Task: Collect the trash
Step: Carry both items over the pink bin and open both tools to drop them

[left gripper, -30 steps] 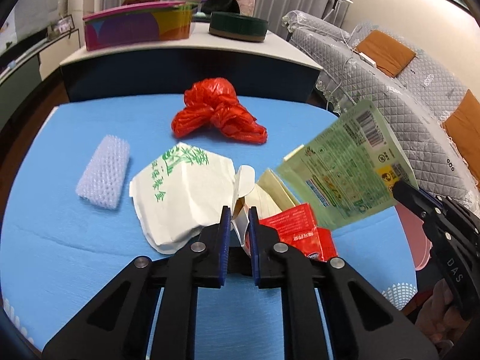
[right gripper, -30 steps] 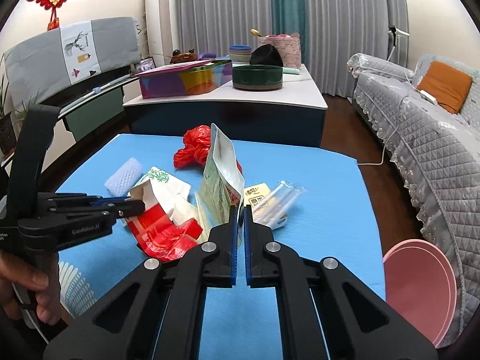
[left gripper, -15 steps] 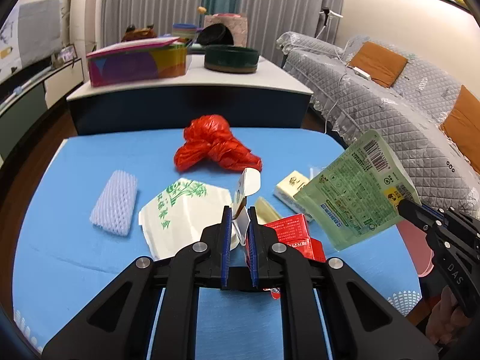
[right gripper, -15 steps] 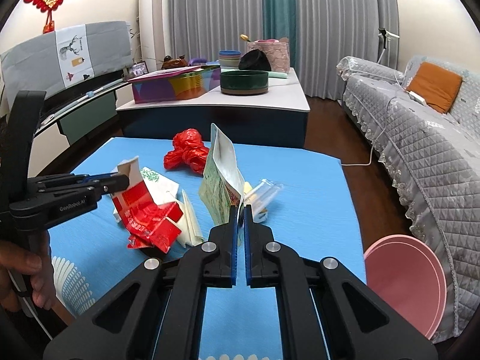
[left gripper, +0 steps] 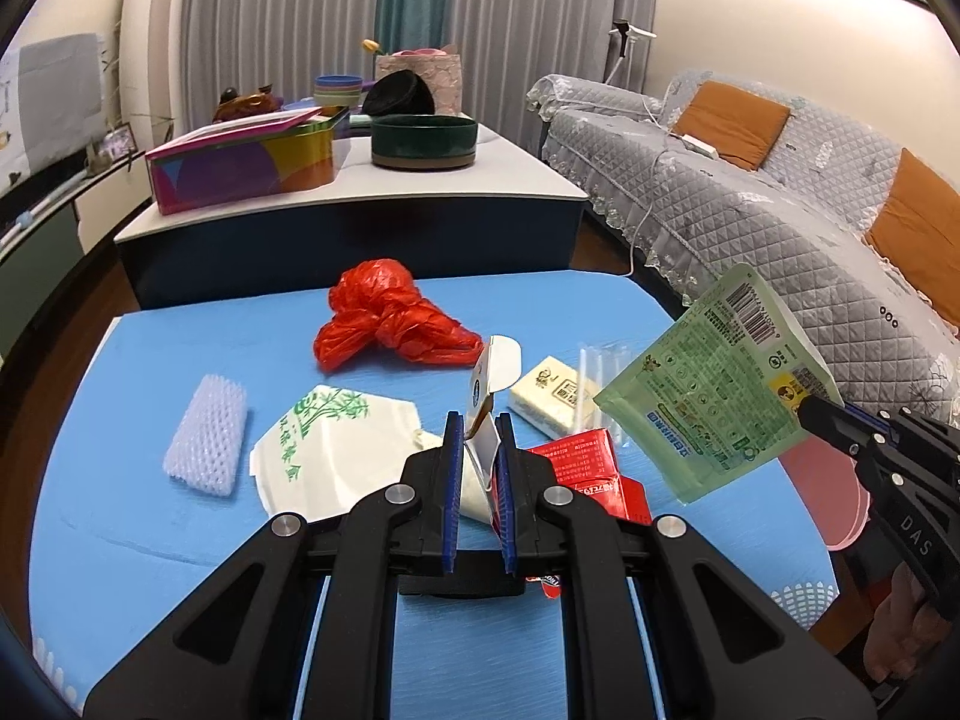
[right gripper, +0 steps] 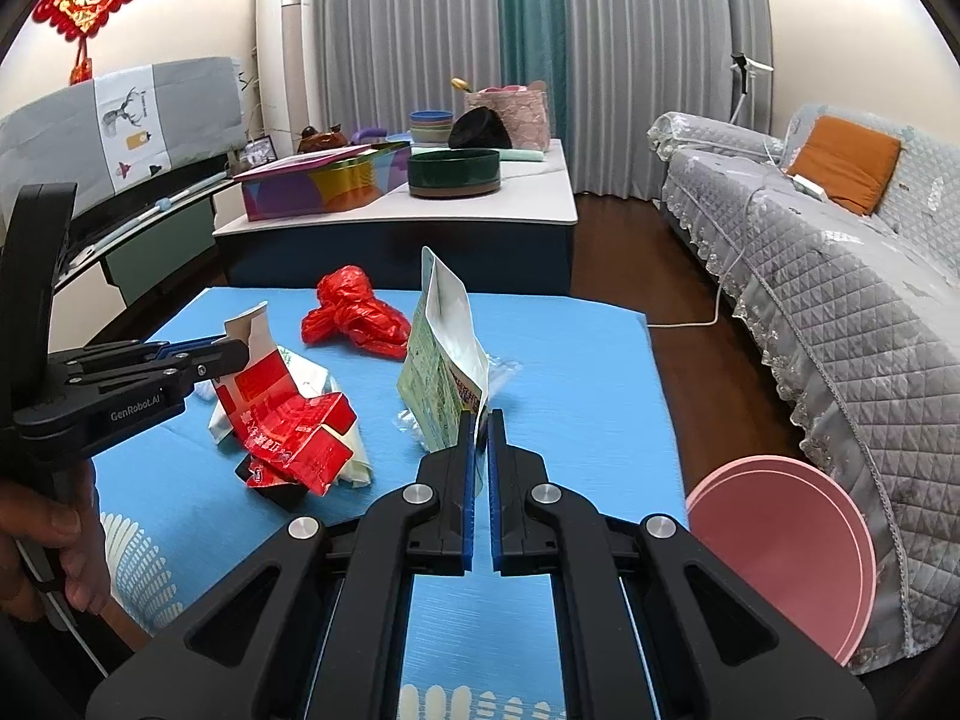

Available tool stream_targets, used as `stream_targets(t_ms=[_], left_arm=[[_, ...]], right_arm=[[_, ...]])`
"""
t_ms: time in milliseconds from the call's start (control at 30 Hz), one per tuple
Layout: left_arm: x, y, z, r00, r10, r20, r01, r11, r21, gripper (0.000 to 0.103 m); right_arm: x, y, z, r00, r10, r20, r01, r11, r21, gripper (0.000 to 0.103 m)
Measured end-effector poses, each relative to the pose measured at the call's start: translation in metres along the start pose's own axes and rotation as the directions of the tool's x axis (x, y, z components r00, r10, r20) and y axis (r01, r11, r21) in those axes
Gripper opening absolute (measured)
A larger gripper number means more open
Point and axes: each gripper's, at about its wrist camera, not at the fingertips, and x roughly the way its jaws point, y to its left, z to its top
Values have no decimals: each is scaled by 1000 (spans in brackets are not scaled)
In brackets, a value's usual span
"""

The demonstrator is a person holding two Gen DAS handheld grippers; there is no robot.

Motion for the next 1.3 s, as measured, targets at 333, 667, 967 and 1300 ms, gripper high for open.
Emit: stream_targets(t_ms=[333,667,967,1300], left_arm=[[0,-14,3,1000,-16,14,15,1000,23,10],[1,-32,7,999,-43,31,42,998,49,10],[2,-53,9,996,-76,40,73,994,76,10],[7,-80,12,993,-110,38,106,989,107,10]], right_arm=[[-7,-12,1,1000,-16,14,16,1000,15,4],[-13,-27,-1,999,-47,25,46,998,40,4],[-22,-44,-4,996,-82,31,80,994,69,4],[-33,-66,-7,992,-123,37,118,988,101,4]])
